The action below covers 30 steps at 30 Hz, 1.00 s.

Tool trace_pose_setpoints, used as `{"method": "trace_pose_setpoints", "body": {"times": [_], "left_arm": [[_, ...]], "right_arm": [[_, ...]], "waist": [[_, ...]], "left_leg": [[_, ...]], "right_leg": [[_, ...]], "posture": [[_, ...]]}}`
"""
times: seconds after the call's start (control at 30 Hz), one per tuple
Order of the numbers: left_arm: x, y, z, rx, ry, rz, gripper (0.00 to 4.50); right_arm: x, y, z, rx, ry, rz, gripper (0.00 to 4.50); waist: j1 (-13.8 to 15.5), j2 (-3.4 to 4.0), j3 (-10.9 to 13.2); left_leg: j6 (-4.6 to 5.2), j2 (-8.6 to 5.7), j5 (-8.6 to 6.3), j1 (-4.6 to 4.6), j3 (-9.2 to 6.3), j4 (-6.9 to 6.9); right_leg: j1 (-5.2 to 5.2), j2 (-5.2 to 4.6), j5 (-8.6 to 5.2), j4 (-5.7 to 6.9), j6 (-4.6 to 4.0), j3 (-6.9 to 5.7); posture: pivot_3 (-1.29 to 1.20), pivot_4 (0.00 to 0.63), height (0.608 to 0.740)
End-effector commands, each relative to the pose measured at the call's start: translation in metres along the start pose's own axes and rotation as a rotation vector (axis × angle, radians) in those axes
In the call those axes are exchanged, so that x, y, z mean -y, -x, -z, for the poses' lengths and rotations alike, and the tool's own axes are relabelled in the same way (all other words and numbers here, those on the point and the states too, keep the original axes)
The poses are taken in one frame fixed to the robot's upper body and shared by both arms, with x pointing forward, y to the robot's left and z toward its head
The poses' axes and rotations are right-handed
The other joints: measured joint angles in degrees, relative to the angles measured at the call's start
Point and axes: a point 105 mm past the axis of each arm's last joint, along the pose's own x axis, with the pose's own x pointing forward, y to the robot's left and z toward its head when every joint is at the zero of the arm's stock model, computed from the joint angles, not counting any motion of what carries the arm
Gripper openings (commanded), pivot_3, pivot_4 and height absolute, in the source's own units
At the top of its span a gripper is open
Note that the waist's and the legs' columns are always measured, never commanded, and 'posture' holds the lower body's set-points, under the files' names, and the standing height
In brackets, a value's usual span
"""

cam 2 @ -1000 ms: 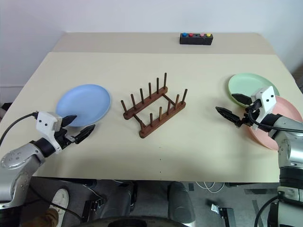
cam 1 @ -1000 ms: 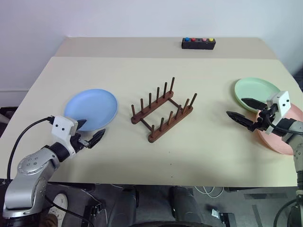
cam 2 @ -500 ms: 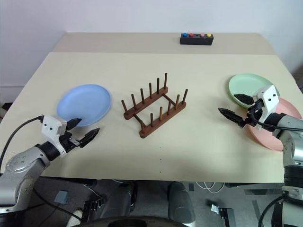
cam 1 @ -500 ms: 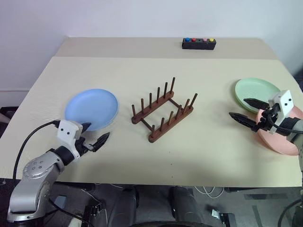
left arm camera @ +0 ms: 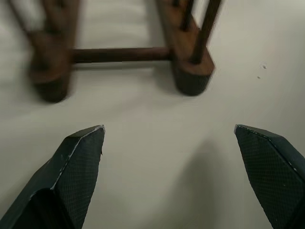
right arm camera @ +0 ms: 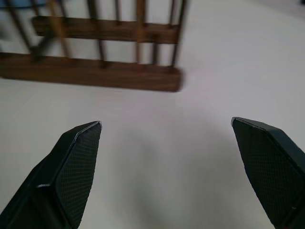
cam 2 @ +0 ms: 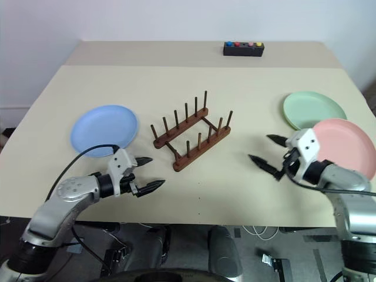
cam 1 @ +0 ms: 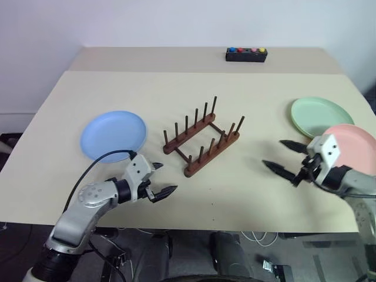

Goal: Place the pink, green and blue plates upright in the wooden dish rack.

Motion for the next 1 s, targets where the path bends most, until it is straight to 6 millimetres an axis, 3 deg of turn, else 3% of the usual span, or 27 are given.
{"method": "trace_pose_setpoints", "body": {"times": [0.03,0.3,0.4,0.5,0.7,0.83,1.0], "left_arm": [[0.004,-0.018,-0.004,0.026,-0.004,0.031,4.50],[0.015,-0.046,-0.009,0.038,-0.010,0.073,4.50],[0.009,-0.050,-0.008,0.038,0.004,0.028,4.50],[0.007,-0.049,-0.007,0.040,0.000,0.010,3.73],[0.005,-0.048,-0.007,0.050,-0.015,-0.006,0.76],[-0.004,-0.051,-0.011,0.048,-0.095,0.012,0.73],[-0.007,-0.059,-0.030,0.097,-0.177,0.167,0.73]], "right_arm": [[-0.019,-0.008,-0.011,0.060,0.023,-0.012,4.47],[-0.027,-0.012,-0.005,0.081,-0.007,0.024,4.47],[-0.026,-0.013,-0.008,0.091,-0.002,0.030,4.47],[-0.027,-0.013,-0.009,0.093,0.003,0.025,4.50],[-0.025,-0.012,-0.007,0.082,0.014,0.017,4.50],[-0.011,0.006,0.001,0.023,0.031,0.052,4.50],[0.007,0.023,0.005,-0.013,0.062,0.111,4.50]], "waist": [[0.18,0.01,-0.01],[0.52,0.01,-0.04],[0.52,0.01,-0.04],[0.49,0.01,-0.04],[0.53,0.02,-0.06],[0.69,0.05,-0.07],[0.62,0.02,-0.07]], "left_leg": [[0.00,0.01,0.00,0.03,-0.01,0.00],[0.00,-0.01,0.00,0.22,-0.01,0.07],[0.00,-0.01,0.00,0.33,-0.01,0.01],[0.00,-0.01,0.00,0.34,-0.01,0.02],[0.00,-0.01,0.00,0.36,-0.01,0.00],[0.00,-0.01,0.00,0.40,-0.01,0.00],[0.00,-0.03,-0.01,0.38,0.01,0.05]], "right_leg": [[0.02,0.01,0.00,0.01,0.00,-0.01],[0.30,-0.02,-0.03,-0.10,-0.03,-0.01],[0.38,-0.02,-0.03,-0.10,-0.03,-0.01],[0.40,-0.02,-0.04,-0.10,-0.03,-0.01],[0.40,-0.02,-0.04,-0.10,-0.02,-0.01],[0.46,-0.02,-0.05,-0.11,-0.03,0.00],[0.47,-0.03,-0.07,-0.15,-0.07,-0.01]], "posture": [[0.00,0.150,0.734],[0.00,0.150,0.734],[0.00,0.150,0.734],[0.00,0.150,0.734],[0.00,0.150,0.734],[0.00,0.150,0.734],[0.00,0.150,0.734]]}}
